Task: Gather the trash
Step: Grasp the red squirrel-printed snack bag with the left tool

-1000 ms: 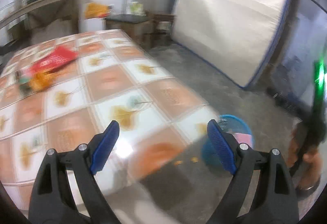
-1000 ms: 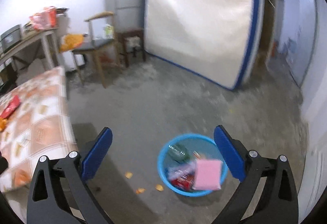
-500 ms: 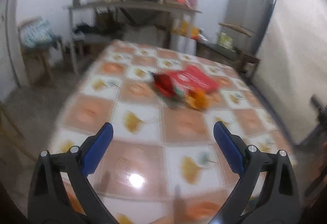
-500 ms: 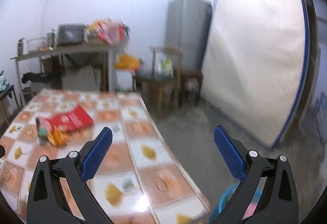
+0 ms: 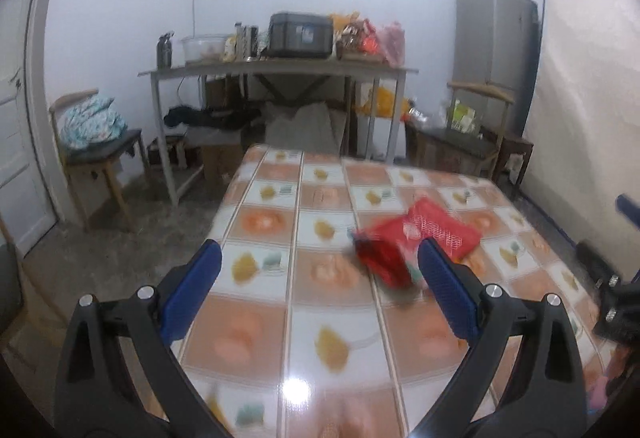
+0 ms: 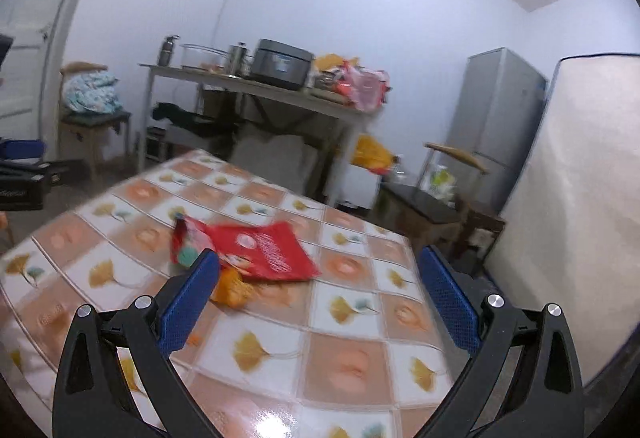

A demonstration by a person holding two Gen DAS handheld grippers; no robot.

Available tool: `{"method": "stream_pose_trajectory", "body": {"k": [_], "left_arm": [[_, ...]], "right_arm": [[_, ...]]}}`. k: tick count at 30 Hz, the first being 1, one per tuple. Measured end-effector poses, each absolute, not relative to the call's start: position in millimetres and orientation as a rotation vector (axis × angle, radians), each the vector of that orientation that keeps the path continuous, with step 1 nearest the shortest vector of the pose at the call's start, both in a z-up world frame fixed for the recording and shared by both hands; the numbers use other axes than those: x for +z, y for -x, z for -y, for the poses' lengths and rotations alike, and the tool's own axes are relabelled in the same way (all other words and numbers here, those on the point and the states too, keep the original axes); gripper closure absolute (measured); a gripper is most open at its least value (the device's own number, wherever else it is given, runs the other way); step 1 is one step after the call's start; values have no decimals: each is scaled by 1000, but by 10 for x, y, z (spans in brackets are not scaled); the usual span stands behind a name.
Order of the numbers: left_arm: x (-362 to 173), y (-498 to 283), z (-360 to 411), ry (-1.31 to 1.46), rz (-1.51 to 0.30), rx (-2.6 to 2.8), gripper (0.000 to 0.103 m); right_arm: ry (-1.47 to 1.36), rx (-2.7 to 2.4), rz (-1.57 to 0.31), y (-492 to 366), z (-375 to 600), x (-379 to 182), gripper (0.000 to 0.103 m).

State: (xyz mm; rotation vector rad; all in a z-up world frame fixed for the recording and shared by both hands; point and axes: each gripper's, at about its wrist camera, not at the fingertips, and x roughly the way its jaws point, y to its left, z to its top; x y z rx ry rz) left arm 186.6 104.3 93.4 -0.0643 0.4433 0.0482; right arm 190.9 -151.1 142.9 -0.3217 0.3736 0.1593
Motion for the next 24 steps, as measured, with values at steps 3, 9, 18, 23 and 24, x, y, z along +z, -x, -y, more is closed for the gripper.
{"method": "stream_pose_trajectory", "body": {"k": [3, 9, 18, 23, 24], "left_arm": [[940, -2154, -1025, 66, -461, -15, 8], [695, -2730, -829, -20, -563, -136, 8], [182, -3409, -661, 38, -765, -237, 17], [-67, -3603, -629, 113, -882, -270, 47], [-96, -3610, -621, 111, -892, -265, 49]], "right_arm": [[294, 261, -486, -2213, 1312, 1272, 6], [287, 423, -754, -2692, 1068, 812, 13], [308, 470, -921, -3036, 922, 430, 27], [294, 473, -966, -3166, 879, 281, 40], [291, 472, -972, -3201, 874, 263, 44]]}}
